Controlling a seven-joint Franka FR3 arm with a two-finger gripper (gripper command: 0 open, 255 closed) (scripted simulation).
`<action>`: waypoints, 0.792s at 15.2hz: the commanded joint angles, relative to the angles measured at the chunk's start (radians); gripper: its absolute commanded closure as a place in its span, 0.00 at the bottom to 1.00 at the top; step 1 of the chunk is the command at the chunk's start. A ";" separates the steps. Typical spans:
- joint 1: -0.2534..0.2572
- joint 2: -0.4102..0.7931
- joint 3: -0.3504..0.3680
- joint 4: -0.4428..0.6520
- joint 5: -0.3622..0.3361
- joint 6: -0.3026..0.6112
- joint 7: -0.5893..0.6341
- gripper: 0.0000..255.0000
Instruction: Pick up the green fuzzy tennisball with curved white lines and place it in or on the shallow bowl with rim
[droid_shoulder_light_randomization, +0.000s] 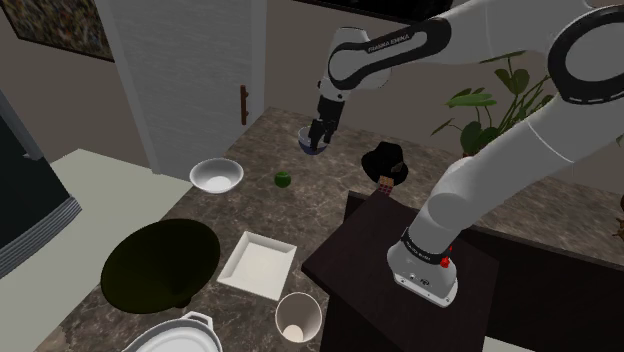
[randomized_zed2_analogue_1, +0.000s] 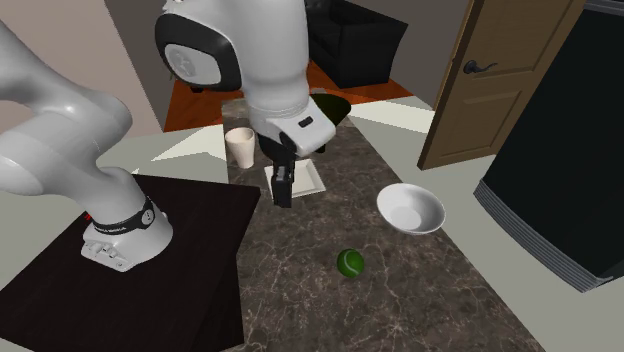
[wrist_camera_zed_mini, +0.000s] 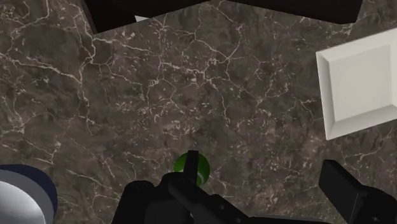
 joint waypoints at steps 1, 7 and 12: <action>0.003 0.069 -0.010 0.002 0.023 0.065 -0.027 0.00; 0.012 0.312 -0.035 0.070 0.119 0.222 -0.126 0.00; 0.004 0.522 -0.031 0.169 0.223 0.311 -0.223 0.00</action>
